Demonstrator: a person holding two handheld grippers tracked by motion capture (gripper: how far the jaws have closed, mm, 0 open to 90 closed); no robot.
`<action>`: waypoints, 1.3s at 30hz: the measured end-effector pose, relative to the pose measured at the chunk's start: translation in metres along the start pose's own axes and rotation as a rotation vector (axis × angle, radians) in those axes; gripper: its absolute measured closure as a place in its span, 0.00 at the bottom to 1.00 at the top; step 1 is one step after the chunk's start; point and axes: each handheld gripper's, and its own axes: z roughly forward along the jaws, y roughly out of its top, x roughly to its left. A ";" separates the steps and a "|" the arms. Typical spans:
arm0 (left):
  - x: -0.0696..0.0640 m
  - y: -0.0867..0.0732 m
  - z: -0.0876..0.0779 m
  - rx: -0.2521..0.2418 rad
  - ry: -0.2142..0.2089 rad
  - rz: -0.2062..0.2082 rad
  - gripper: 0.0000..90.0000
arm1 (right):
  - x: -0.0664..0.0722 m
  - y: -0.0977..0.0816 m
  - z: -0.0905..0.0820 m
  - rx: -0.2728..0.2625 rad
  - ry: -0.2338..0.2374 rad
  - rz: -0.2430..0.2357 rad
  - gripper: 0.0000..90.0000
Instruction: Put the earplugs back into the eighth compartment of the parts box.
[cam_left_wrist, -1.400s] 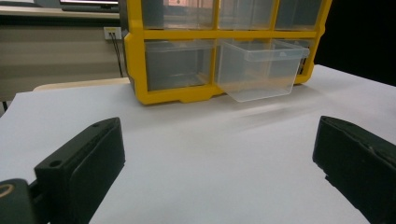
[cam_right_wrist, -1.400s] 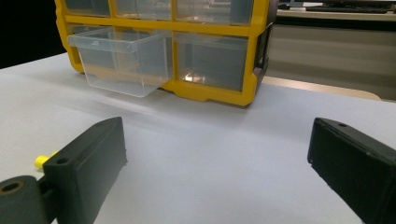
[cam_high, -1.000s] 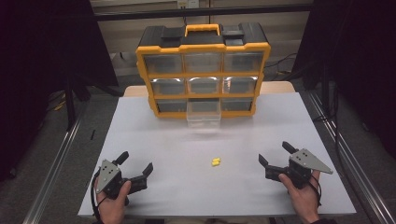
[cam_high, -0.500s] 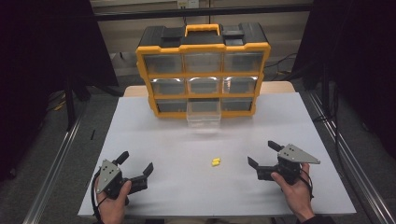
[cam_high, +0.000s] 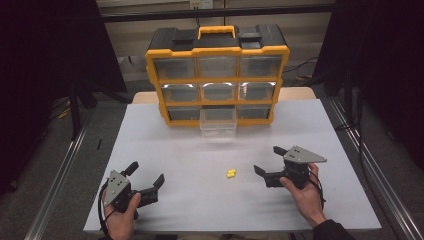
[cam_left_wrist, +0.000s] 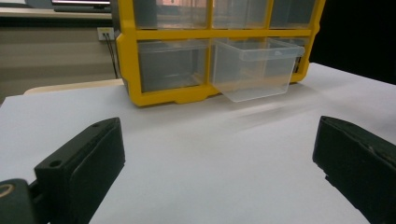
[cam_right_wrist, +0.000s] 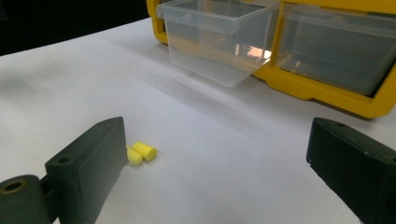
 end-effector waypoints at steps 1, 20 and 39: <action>0.000 0.000 0.000 0.001 -0.001 0.002 0.03 | 0.000 0.001 0.003 0.008 0.011 0.002 0.05; 0.000 0.000 0.001 -0.002 0.001 -0.002 0.03 | 0.006 0.032 0.051 0.198 0.189 -0.030 0.09; -0.001 0.001 0.003 -0.001 -0.004 0.004 0.03 | 0.010 0.047 0.091 0.388 0.350 -0.121 0.04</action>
